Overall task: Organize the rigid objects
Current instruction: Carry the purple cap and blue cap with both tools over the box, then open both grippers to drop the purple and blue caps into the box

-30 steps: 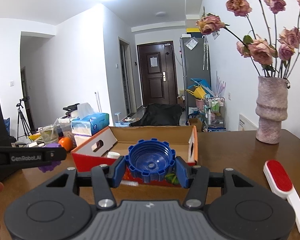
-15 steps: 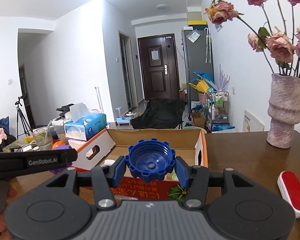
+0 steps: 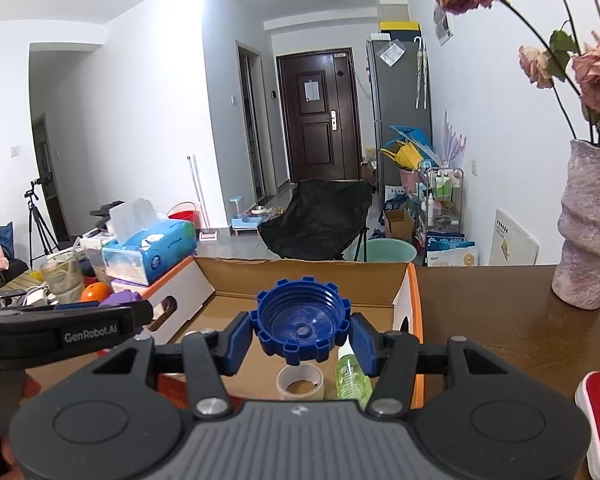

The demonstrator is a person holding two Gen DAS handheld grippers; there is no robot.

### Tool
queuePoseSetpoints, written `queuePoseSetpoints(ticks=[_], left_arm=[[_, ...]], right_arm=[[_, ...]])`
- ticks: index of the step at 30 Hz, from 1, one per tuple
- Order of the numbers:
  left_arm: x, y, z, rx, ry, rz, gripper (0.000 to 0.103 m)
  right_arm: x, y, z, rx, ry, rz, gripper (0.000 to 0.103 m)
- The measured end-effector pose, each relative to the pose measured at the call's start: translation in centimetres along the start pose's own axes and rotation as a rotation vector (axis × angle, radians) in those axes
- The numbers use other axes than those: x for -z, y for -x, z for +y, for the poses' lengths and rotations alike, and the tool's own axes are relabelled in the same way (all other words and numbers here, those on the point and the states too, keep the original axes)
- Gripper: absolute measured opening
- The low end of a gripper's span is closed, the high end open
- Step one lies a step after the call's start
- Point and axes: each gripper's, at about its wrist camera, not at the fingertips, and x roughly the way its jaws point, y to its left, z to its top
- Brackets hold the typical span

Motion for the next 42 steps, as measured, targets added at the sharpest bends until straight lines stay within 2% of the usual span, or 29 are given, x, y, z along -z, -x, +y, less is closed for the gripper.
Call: queuePoseSetpoints(ticks=[15,24,30,31,32,33,34,35,42], left_arm=[[-1.7,-5.4,-0.4,-0.028,-0.037,0.013,0.054],[-1.4,-8.0,-0.4,-0.040,-0.071,0.044,0.054],[-1.1,-8.3,-0.5,-0.036,-0.085,0.057,0.056],[-1.1,-8.4,-0.5,-0.034,-0.089,0.056,0.061],[-1.1,-8.4,-0.4,-0.033,-0.089,0.056,0.067],[-1.1,-8.3,-0.5,-0.040,-0.090,0.054,0.083],[-1.1,-8.3,-0.5,-0.052,-0.091,0.049,0.097],[-1.2,-8.3,-0.4,-0.068,-0.087,0.039,0.101],[-1.3,-8.3,0.0,-0.101,-0.061,0.045,0.103]], right_arm=[[-1.5,-5.8,-1.7,0.023,0.027,0.064,0.052],[-1.1,-8.4,-2.2,0.029,0.043,0.093,0.052],[-0.6,-9.4,-2.3,0.026,0.043,0.132,0.053],[-0.6,-9.5,-2.2,0.030,0.045,0.135,0.057],[-0.5,-9.6,-2.2,0.035,0.046,0.139,0.072],[-0.5,-9.6,-2.2,0.038,0.049,0.139,0.089],[-0.5,-9.6,-2.1,0.037,0.054,0.136,0.095],[-0.5,-9.7,-1.9,0.037,0.055,0.132,0.098],[-0.5,-9.4,-1.7,0.059,0.062,0.130,0.102]])
